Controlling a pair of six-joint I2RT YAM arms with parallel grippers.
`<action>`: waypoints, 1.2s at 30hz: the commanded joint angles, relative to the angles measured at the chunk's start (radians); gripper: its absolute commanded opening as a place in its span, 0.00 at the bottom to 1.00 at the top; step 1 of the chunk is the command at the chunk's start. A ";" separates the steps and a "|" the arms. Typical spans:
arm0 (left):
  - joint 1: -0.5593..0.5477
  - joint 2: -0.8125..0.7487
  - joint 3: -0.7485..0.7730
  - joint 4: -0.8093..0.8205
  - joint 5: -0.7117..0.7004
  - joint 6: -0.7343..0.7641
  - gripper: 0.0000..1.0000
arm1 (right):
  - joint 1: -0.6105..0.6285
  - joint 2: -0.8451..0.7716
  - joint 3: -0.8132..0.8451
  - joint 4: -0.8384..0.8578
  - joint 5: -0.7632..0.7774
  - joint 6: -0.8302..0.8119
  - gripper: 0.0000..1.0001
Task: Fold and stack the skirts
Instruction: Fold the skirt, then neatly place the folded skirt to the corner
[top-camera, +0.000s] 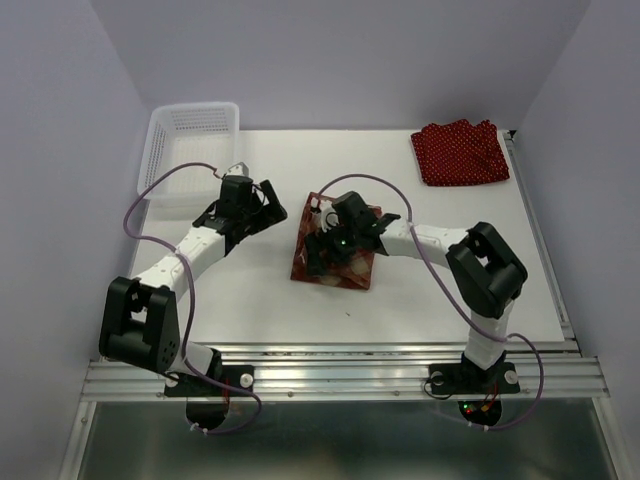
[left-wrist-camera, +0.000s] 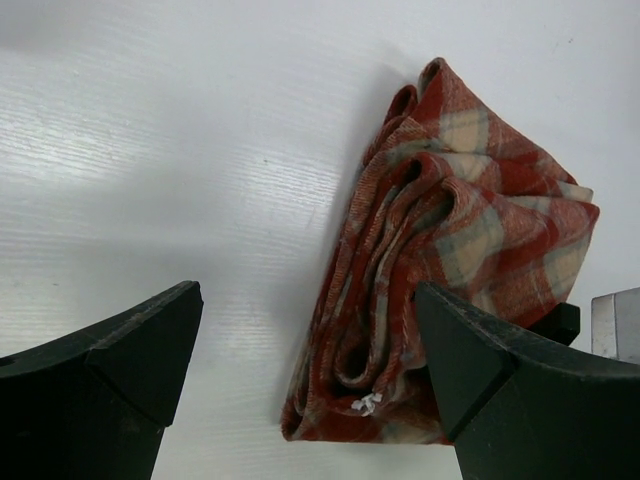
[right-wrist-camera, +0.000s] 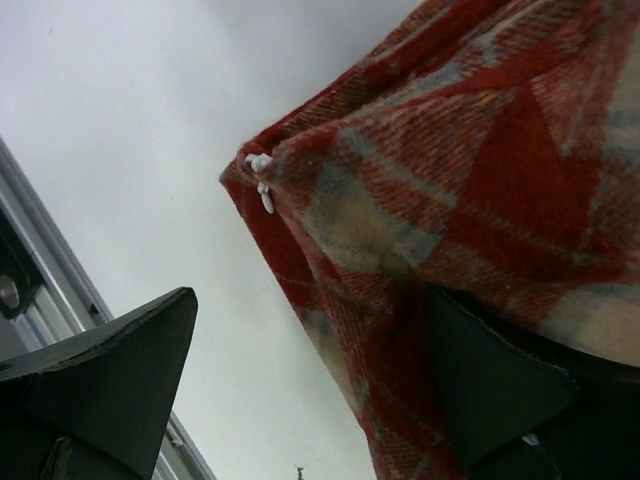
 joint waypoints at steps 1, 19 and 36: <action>0.002 -0.078 -0.021 0.034 0.090 0.030 0.99 | 0.010 -0.142 0.062 0.003 0.182 0.050 1.00; -0.235 -0.075 -0.025 0.025 0.097 0.041 0.99 | -0.315 -0.135 0.180 -0.098 -0.067 -0.386 1.00; -0.235 -0.185 -0.151 -0.081 -0.048 0.001 0.99 | -0.315 0.406 0.905 -0.788 -0.105 -1.041 1.00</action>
